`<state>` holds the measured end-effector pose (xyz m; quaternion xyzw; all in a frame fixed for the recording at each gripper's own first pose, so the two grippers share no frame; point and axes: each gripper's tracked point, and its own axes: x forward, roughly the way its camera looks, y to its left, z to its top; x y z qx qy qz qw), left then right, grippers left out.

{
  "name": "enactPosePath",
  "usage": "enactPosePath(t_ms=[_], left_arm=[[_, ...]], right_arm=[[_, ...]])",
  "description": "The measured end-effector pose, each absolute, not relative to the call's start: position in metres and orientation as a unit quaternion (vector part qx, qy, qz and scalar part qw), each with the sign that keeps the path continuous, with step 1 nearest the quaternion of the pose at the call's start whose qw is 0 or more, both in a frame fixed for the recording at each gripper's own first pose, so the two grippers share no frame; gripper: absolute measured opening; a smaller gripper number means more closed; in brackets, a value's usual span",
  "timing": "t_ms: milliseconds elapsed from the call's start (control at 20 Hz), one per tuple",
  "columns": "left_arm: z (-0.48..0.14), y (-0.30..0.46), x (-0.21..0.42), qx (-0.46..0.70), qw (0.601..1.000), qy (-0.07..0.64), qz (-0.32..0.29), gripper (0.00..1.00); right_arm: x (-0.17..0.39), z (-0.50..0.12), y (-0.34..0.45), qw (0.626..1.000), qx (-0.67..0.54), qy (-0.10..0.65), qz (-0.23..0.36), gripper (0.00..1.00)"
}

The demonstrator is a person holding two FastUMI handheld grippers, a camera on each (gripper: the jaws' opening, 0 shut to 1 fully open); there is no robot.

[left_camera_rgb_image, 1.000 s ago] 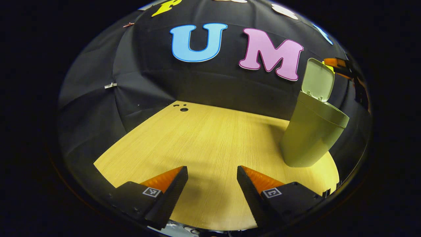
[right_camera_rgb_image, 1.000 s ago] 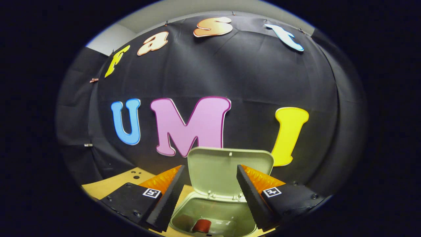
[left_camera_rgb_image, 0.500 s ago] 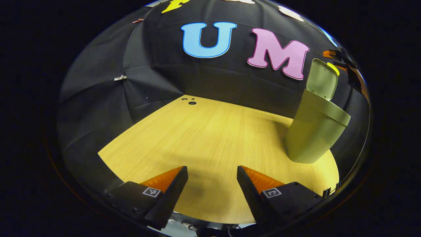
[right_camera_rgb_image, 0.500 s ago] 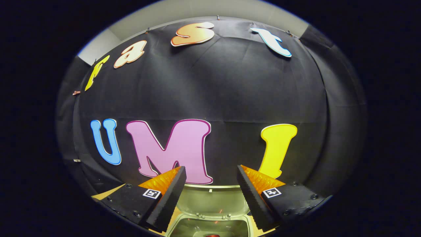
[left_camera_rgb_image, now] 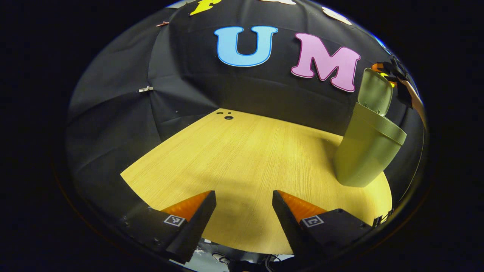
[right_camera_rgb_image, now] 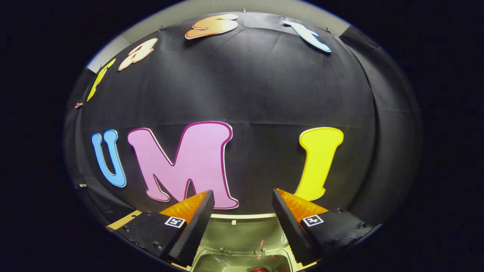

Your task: Press the lid of the desktop garbage bin to open it, pick up the crumpled paper on the desktop and throw it into the bin, then pick up the pop can on the desktop and drop it into the bin, and finally close the garbage bin lid.

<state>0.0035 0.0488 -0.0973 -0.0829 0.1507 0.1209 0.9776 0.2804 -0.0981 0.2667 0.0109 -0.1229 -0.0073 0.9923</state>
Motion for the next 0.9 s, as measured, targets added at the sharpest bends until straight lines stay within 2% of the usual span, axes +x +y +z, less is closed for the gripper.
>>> enactPosePath(t_ms=[500,900], left_arm=[[-0.084,0.014,0.034,-0.097,0.982,0.14,0.08,0.96],[-0.073,-0.022,0.058,-0.051,0.989,0.137,0.034,0.96]], right_arm=[[0.228,0.234,-0.092,0.995,0.001,-0.099,0.023,0.96],[0.198,0.11,-0.085,0.998,-0.002,0.011,0.064,0.97]])
